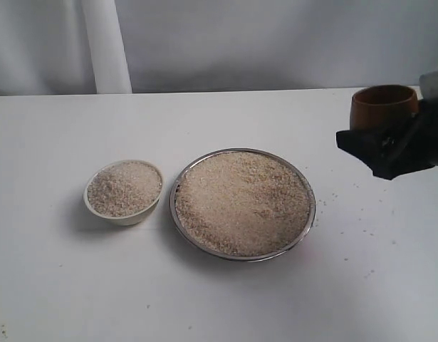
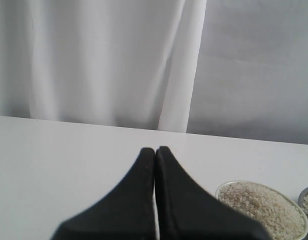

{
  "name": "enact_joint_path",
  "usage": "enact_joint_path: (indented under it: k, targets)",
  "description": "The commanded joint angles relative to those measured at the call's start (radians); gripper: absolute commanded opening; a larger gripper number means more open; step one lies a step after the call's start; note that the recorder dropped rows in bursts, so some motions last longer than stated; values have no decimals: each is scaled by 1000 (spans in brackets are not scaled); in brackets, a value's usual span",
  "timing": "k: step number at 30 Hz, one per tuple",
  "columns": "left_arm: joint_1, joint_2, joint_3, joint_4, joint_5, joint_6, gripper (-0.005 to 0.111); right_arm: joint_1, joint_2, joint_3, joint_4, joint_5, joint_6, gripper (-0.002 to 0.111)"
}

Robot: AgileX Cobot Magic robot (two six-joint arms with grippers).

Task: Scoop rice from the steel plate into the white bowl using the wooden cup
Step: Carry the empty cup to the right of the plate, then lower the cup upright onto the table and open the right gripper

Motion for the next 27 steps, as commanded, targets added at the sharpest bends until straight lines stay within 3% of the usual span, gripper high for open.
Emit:
enact_joint_path:
  k: [1,6,27]
  targets:
    - [-5,1,2,-5,-3,-5,0,-48,108,-11,20,23,-14,0]
    - [-5,1,2,-5,-3,-5,0,-77,231,-70,20,114,-14,0]
    - [-5,1,2,-5,-3,-5,0,-77,599,-379,-229,96,-11,0]
